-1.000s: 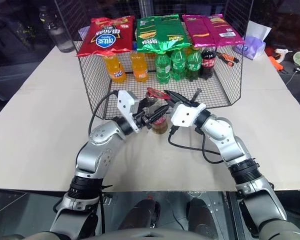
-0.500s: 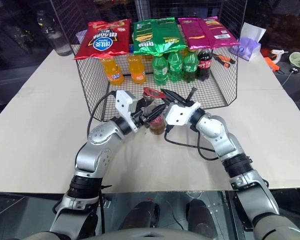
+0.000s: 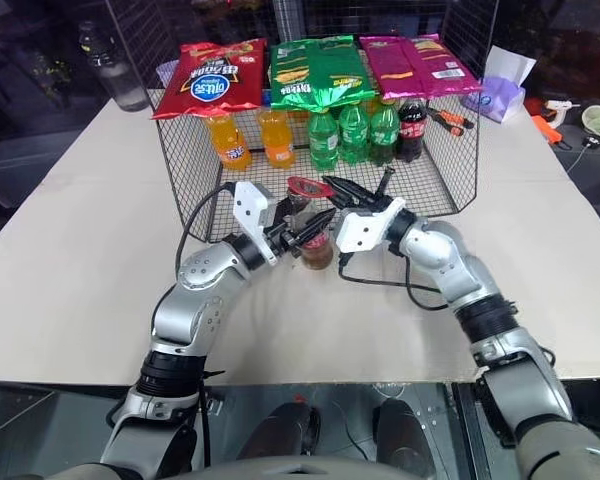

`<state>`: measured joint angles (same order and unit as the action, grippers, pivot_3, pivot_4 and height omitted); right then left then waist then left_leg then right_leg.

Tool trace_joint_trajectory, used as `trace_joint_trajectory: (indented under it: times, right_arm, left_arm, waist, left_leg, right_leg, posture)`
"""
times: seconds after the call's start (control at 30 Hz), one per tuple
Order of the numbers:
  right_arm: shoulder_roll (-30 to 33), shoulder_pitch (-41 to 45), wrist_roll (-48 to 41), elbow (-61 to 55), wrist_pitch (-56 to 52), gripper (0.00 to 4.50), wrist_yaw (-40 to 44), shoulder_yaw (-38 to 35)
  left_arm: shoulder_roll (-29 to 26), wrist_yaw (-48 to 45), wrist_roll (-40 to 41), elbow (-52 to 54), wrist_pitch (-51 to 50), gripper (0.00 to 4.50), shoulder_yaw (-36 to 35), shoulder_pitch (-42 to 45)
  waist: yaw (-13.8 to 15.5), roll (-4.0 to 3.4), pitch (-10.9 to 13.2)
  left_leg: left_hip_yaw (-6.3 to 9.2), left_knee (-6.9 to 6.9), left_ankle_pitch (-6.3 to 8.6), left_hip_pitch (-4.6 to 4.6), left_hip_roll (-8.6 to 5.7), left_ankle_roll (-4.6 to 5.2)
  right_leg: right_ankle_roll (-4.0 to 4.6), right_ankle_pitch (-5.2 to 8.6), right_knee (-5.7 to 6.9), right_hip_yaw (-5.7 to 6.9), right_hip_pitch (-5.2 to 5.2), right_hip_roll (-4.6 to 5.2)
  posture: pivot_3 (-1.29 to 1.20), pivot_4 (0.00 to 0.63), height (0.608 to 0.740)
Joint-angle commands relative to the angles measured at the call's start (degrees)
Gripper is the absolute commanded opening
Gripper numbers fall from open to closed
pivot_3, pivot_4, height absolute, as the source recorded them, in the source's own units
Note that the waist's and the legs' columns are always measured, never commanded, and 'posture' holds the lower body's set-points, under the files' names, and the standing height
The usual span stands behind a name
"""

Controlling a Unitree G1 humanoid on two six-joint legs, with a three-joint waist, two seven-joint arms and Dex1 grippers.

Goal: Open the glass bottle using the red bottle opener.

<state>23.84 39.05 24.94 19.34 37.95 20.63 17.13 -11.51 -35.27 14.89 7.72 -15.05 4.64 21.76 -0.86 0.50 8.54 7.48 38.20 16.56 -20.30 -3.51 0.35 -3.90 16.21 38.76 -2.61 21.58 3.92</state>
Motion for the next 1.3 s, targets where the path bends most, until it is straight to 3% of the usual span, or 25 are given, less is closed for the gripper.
trace_joint_trajectory:
  times: [0.03,0.7,0.87,0.97,1.13,1.3]
  right_arm:
    - [1.49,0.22,6.95,2.32,5.1,0.0,4.64,8.63]
    - [9.99,14.98,11.71,12.14,16.87,0.0,0.29,6.64]
    - [9.28,14.02,6.94,14.05,14.34,0.0,0.85,4.44]
    - [8.28,10.36,-1.74,13.23,11.88,0.0,4.37,2.98]
    - [5.39,4.26,-17.04,5.3,3.36,0.0,10.94,0.03]
    - [3.58,1.16,-22.14,-2.41,-3.55,0.0,13.5,-1.67]
  left_arm:
    - [1.12,-0.06,-0.13,-0.7,0.73,2.48,1.97,1.85]
    - [1.37,-0.19,-0.09,-1.85,1.6,2.48,2.78,2.3]
    - [1.53,-0.22,-0.13,-2.04,1.85,2.48,3.07,2.2]
    - [1.6,-0.25,-0.15,-2.07,1.97,2.48,3.11,2.13]
    - [1.54,-0.2,-0.13,-2.0,2.2,2.48,3.34,1.71]
    - [1.45,-0.25,-0.01,-2.26,2.41,2.48,3.49,1.7]
  waist:
    - [0.07,0.0,0.0]
    - [0.15,0.0,0.0]
    - [0.12,0.0,0.01]
    - [0.16,0.02,0.01]
    - [0.04,0.0,0.02]
    - [0.17,0.0,0.05]
  left_leg:
    - [0.0,-0.02,-0.01,0.0,0.0,-0.01]
    - [0.16,-0.1,-0.05,-0.37,-0.01,-0.09]
    - [0.17,-0.22,-0.05,-0.44,-0.01,-0.09]
    - [0.17,-0.4,-0.05,-0.43,0.0,-0.09]
    - [0.16,-0.69,-0.05,-0.46,0.01,-0.09]
    - [0.16,-0.79,-0.05,-0.56,0.04,-0.09]
  right_leg:
    - [0.0,0.0,-0.02,0.01,0.0,0.01]
    - [0.0,0.0,-0.43,0.19,0.08,0.06]
    - [0.0,0.0,-0.68,0.21,0.08,0.07]
    - [0.0,0.0,-0.82,0.22,0.08,0.08]
    - [0.0,0.0,-1.04,0.19,0.15,0.12]
    - [0.01,0.0,-1.08,0.2,0.29,0.11]
  posture:
    - [0.0,0.15,0.74]
    - [0.0,0.15,0.74]
    - [0.0,0.15,0.74]
    - [0.0,0.15,0.74]
    - [0.0,0.15,0.74]
    - [0.0,0.15,0.74]
